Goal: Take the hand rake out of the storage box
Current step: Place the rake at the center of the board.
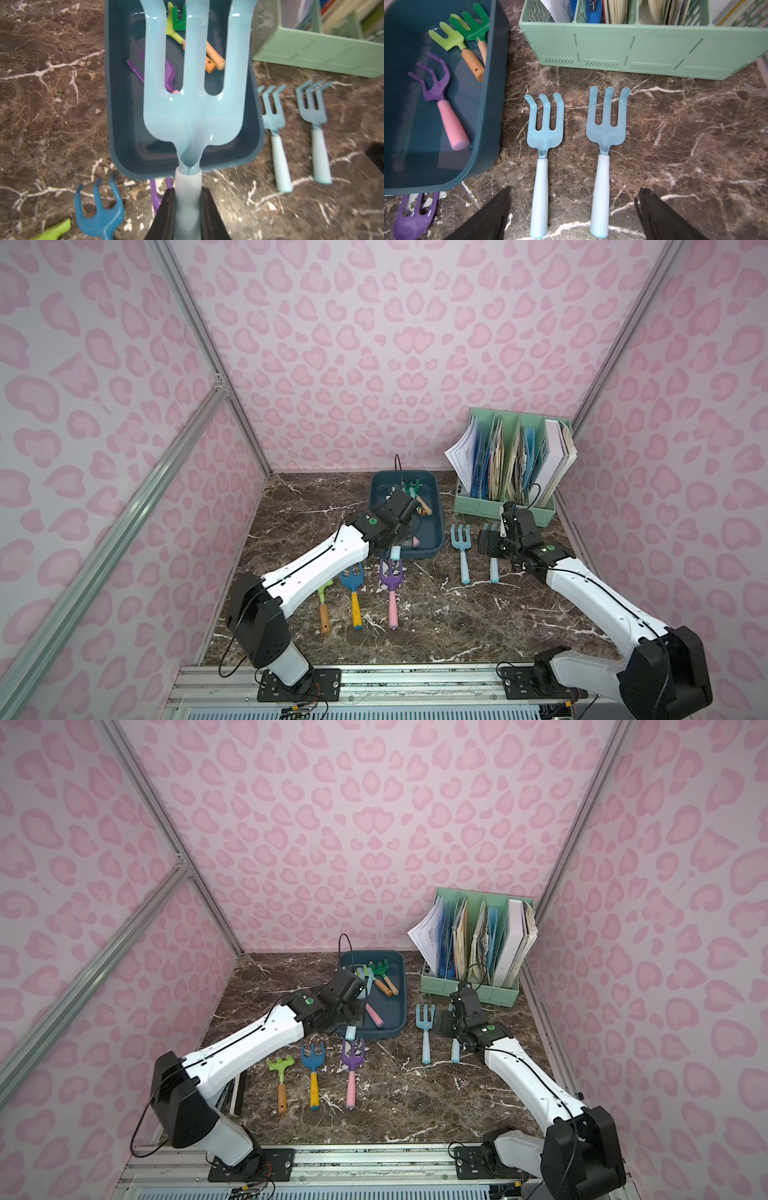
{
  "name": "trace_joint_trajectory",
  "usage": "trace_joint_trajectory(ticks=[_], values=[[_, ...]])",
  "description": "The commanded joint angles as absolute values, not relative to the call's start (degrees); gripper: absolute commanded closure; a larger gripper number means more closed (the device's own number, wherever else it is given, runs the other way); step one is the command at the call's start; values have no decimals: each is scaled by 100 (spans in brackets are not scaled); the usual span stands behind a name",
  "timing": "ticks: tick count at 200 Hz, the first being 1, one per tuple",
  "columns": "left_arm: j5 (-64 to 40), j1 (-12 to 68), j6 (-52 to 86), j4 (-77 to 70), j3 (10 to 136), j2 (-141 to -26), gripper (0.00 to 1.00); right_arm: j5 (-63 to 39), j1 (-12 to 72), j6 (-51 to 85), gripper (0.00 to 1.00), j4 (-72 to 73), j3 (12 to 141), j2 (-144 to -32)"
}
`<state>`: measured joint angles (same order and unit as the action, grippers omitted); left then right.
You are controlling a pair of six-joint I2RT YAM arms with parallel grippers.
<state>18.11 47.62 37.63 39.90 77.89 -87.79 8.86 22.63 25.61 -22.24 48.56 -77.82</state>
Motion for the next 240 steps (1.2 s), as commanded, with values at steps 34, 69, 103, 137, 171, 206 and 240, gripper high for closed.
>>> trace_joint_trajectory(ticks=[34,69,103,137,171,206,240], values=[[3265,6549,6392,3707,6338,-8444,95,1090,2618,2847,2,-2131,4757,-7418],[2767,6770,6605,3279,6585,-9431,96,1139,2808,2908,2,-2109,4743,-7309],[2585,6862,6861,3085,6654,-9969,96,1196,2889,2954,2,-2088,4722,-7294],[2365,6892,6852,2936,6827,-10328,95,1306,2964,2993,2,-2154,4742,-7322],[2364,6889,6942,3056,7080,-10736,91,1361,2964,3032,2,-2136,4685,-7260],[2241,6850,6961,3170,7255,-11038,80,1466,2972,3053,2,-2180,4672,-7242],[2409,6848,7022,3274,7153,-10891,60,1477,2964,3059,2,-2171,4677,-7311]])
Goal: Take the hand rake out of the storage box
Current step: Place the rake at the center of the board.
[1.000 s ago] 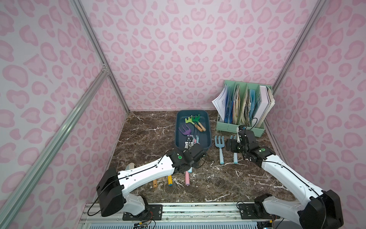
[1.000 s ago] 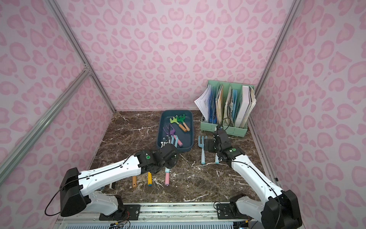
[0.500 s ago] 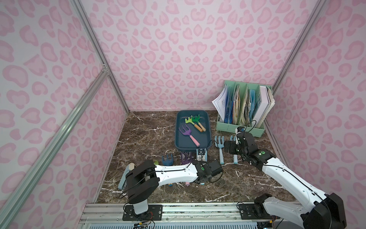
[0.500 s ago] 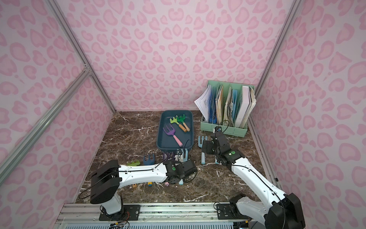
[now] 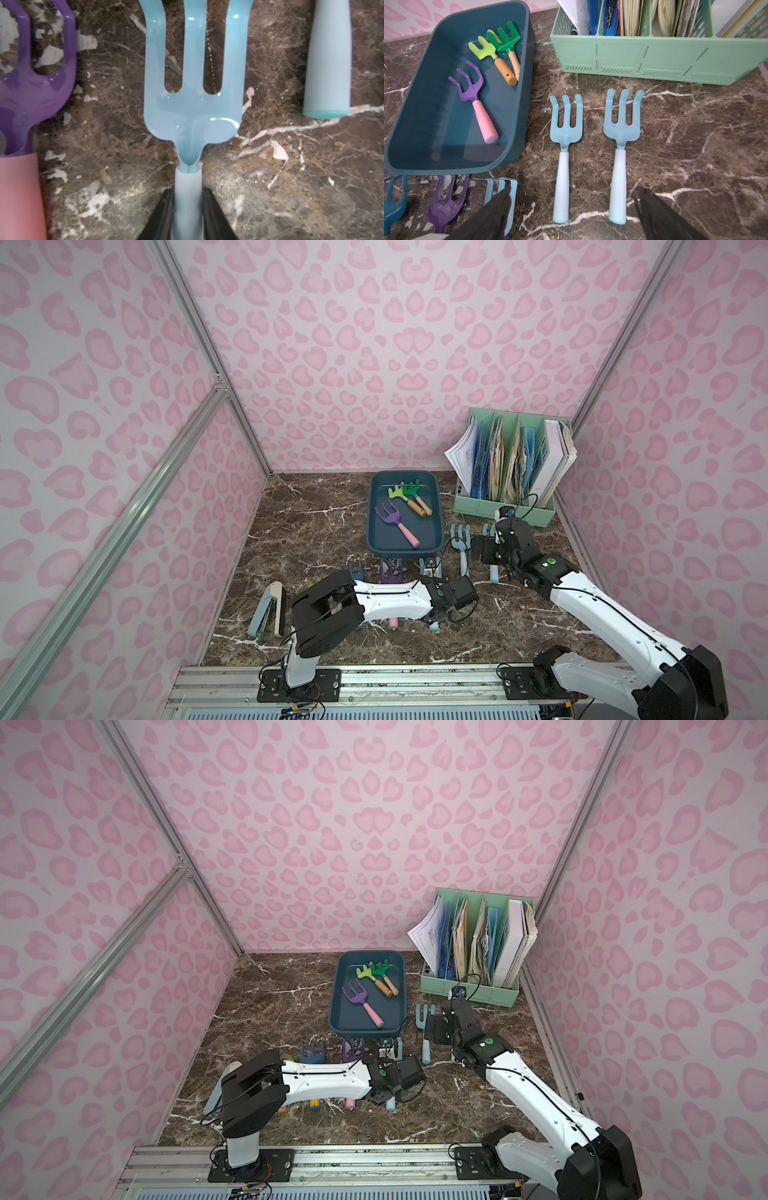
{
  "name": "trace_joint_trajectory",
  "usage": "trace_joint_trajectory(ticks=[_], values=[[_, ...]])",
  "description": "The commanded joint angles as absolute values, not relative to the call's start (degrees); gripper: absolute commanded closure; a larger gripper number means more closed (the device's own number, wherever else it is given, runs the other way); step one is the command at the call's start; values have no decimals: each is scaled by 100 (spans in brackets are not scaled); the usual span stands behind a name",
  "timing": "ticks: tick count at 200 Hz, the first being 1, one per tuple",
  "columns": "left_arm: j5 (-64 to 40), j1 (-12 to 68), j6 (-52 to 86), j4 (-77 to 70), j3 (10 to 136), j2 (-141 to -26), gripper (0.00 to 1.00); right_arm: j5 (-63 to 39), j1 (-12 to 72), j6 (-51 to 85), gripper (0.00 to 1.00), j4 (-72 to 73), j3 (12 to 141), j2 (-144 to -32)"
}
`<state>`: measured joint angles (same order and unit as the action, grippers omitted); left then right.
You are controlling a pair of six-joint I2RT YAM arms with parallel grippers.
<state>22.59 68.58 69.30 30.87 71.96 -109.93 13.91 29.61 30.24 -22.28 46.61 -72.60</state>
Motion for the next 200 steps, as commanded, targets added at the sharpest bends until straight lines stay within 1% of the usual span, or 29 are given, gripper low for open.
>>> trace_joint_trajectory(ticks=[1,10,18,22,41,51,59,63,70,79,86,92,98,108,115,122,131,148,171,184,200], values=[[2413,6852,7018,3276,7140,-10882,60,1477,2963,3054,2,-2171,4676,-7316],[2465,6855,7027,3293,7118,-10859,59,1477,2975,3059,2,-2171,4676,-7329],[2507,6848,7040,3335,7124,-10868,52,1489,2969,3059,2,-2188,4683,-7331],[2512,6847,7036,3338,7124,-10872,50,1502,2973,3065,2,-2195,4684,-7330],[2582,6858,7032,3493,7188,-10821,50,1546,2971,3073,2,-2201,4654,-7253],[2741,6883,6961,3612,7223,-10639,47,1594,2965,3092,2,-2214,4649,-7201],[2934,6919,6856,3759,7270,-10418,41,1606,2961,3079,2,-2206,4627,-7152],[3037,6928,6757,3830,7311,-10298,37,1614,2962,3078,2,-2206,4624,-7134],[3240,6929,6607,4008,7424,-10063,25,1628,2953,3085,2,-2206,4617,-7107],[3576,6927,6374,4274,7555,-9747,18,1635,2946,3076,2,-2195,4614,-7085],[3840,6903,6025,4344,7643,-9511,9,1638,2934,3067,2,-2189,4614,-7079],[4037,6828,5801,4449,7735,-9342,4,1643,2921,3067,2,-2180,4603,-7075],[4151,6686,5622,4519,7776,-9159,2,1627,2919,3044,2,-2158,4597,-7084],[3990,6269,5078,4259,7694,-8939,2,1641,2895,3032,2,-2153,4600,-7100],[3726,5884,4970,4115,7637,-8840,4,1660,2877,3036,2,-2136,4600,-7114],[3384,5483,4803,3844,7530,-8811,8,1646,2866,3017,2,-2099,4588,-7135],[2983,5013,4685,3589,7500,-8913,17,1643,2837,2996,2,-2070,4588,-7175],[2737,4505,4662,3608,7989,-9512,30,1656,2785,2962,2,-2046,4597,-7311],[2361,4049,4647,3713,8944,-10544,42,1669,2701,2918,2,-2052,4623,-7464],[2089,3817,4716,3685,9314,-11097,47,1661,2652,2896,2,-2040,4614,-7497],[1780,3625,4782,3690,9734,-11701,48,1608,2581,2867,2,-2022,4607,-7515]])
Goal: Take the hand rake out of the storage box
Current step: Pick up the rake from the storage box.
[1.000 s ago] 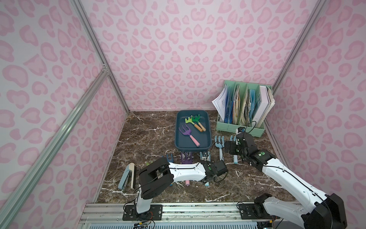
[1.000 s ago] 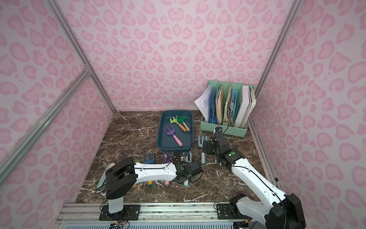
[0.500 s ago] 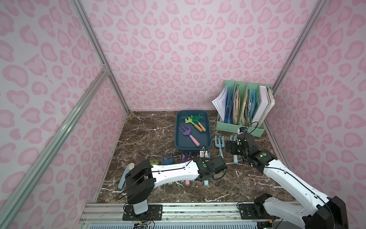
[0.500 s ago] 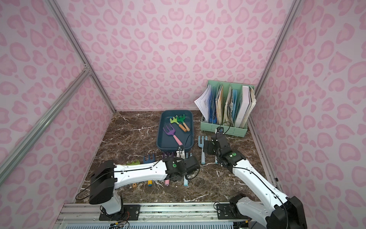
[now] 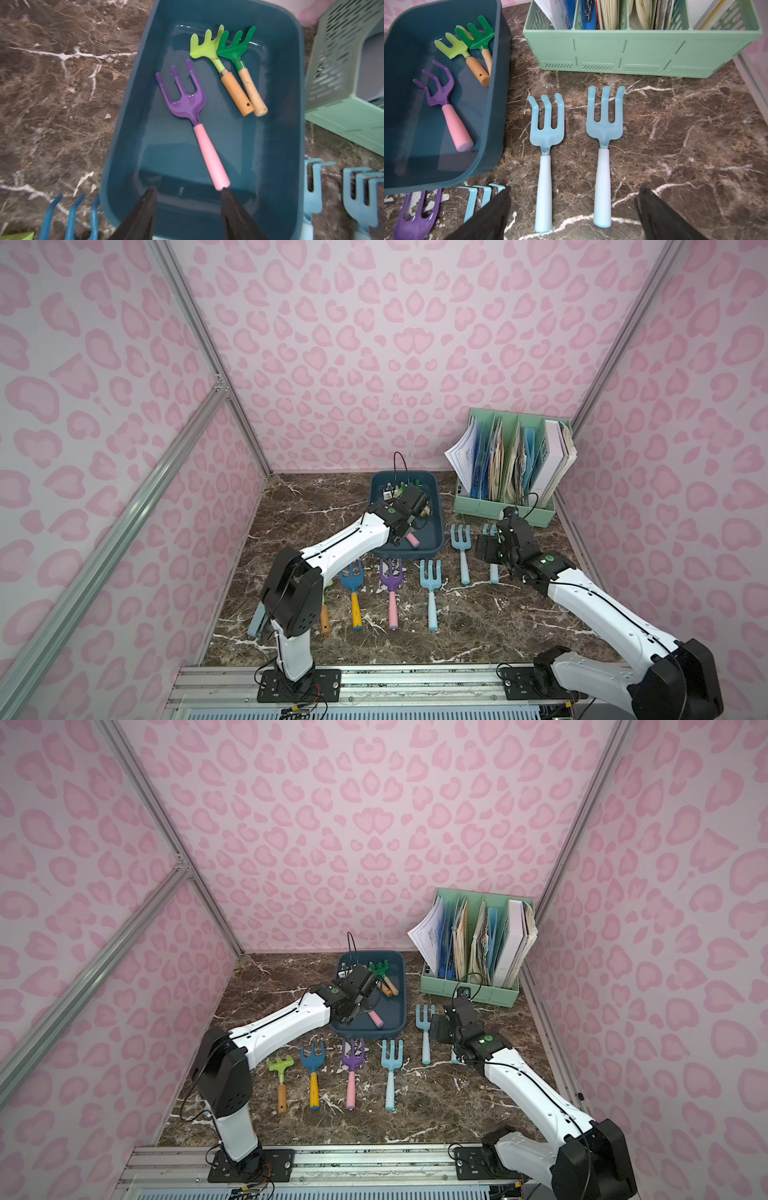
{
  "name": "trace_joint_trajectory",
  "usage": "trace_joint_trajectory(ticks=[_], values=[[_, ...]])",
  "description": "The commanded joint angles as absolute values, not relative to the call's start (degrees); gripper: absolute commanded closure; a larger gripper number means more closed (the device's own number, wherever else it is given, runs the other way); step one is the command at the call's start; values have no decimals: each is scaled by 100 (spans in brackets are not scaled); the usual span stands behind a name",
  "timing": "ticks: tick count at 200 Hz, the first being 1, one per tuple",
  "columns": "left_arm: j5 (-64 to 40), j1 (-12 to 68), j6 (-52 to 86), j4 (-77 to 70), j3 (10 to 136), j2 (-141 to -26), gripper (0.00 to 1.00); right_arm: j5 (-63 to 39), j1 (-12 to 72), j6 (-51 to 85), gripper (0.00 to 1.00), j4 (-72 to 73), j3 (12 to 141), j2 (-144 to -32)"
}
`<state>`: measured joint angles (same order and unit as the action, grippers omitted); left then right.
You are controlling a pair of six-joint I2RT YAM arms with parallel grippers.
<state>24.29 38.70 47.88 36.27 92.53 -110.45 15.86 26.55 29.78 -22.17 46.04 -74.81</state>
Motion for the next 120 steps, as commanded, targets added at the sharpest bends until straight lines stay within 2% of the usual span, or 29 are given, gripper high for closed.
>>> trace_joint_trajectory(ticks=[1,65,94,120], values=[[1764,3619,4781,3691,9754,-11726,49,1608,2578,2866,2,-2022,4606,-7515],[1236,3472,4780,3975,10992,-13204,51,1512,2369,2804,2,-1934,4518,-7488],[1204,3428,4907,3967,10883,-13357,53,1468,2312,2795,2,-1908,4509,-7522],[1247,3380,4919,3921,10729,-13349,58,1459,2303,2795,2,-1907,4513,-7597]])
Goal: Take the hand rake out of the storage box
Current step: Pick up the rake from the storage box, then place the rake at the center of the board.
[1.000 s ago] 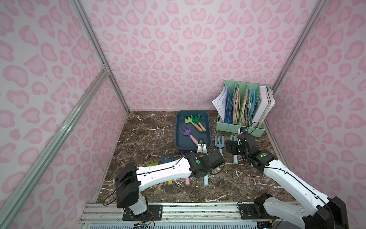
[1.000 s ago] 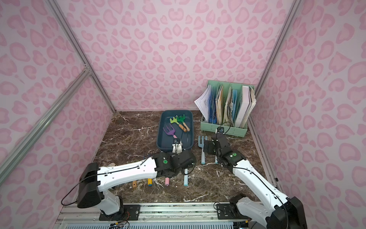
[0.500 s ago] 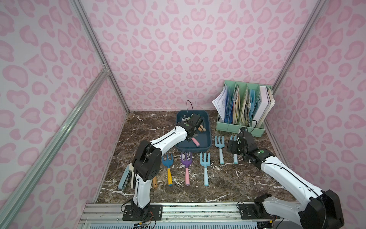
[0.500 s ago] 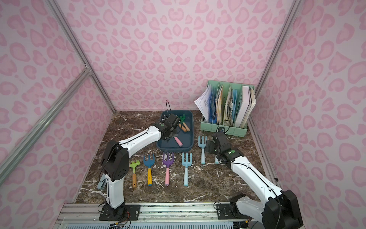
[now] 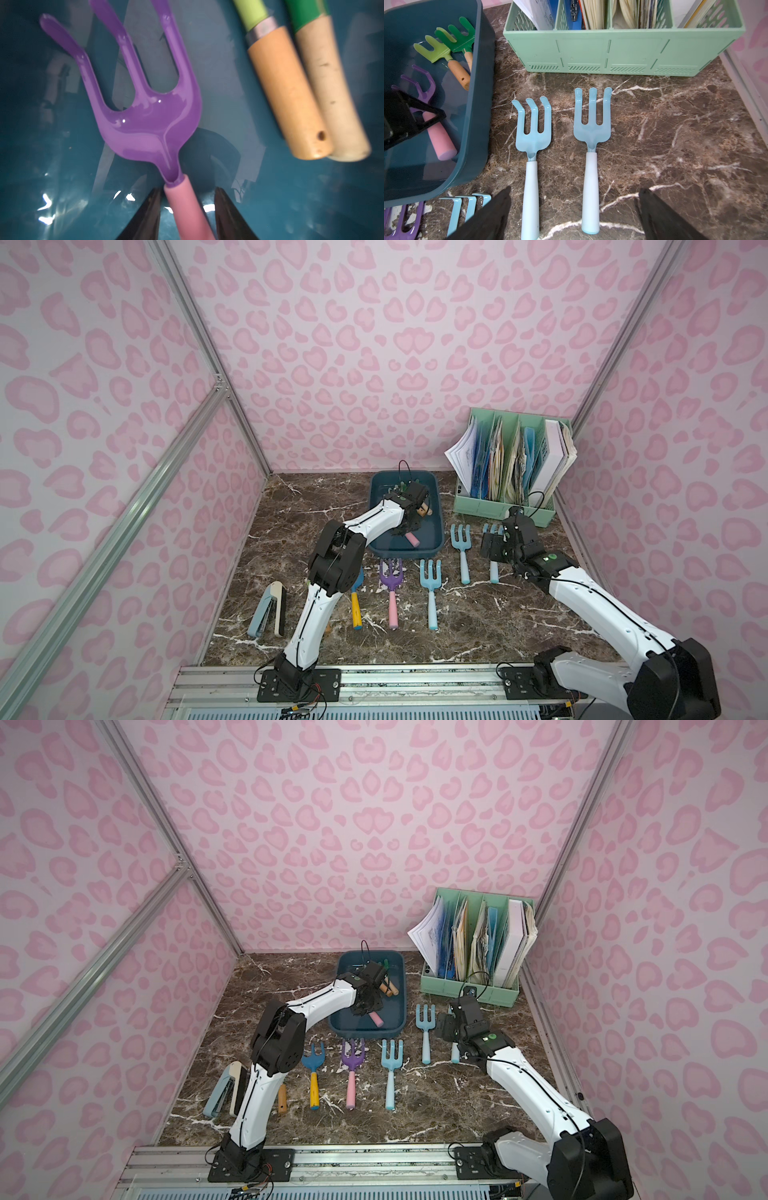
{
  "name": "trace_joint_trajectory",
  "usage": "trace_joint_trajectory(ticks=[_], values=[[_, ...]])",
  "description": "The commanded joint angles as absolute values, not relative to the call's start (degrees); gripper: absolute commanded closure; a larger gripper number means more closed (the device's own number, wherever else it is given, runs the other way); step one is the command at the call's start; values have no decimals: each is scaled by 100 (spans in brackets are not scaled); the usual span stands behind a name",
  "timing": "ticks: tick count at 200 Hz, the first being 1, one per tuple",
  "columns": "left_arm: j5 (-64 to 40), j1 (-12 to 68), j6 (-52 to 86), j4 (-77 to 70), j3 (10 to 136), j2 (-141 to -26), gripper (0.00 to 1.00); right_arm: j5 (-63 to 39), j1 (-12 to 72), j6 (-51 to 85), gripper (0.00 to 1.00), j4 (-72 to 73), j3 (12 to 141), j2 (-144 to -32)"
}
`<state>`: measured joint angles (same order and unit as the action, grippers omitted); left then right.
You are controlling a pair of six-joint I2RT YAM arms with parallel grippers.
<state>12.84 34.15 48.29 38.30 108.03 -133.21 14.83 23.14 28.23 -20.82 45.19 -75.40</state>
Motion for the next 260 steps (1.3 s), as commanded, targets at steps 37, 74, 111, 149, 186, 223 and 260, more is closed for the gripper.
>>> trace_joint_trajectory(ticks=[37,74,111,149,186,223,260], values=[[1202,3314,4780,3900,10603,-13410,71,1477,2285,2804,2,-1911,4530,-7673],[993,3331,4471,3867,10360,-13260,82,1503,2257,2835,2,-1907,4509,-7647],[1404,3380,3346,4664,10998,-12653,85,1473,2158,2899,2,-1839,4429,-7507],[1827,3340,2633,4891,10642,-11351,88,1415,2153,2901,2,-1801,4392,-7409],[2066,2630,2291,4135,8678,-9549,83,1323,2157,2881,2,-1745,4378,-7418],[1572,1508,2383,3500,7493,-9429,87,1317,2142,2861,2,-1686,4403,-7518],[1145,1329,2356,3404,7999,-10618,92,1428,2142,2848,2,-1756,4464,-7637]])
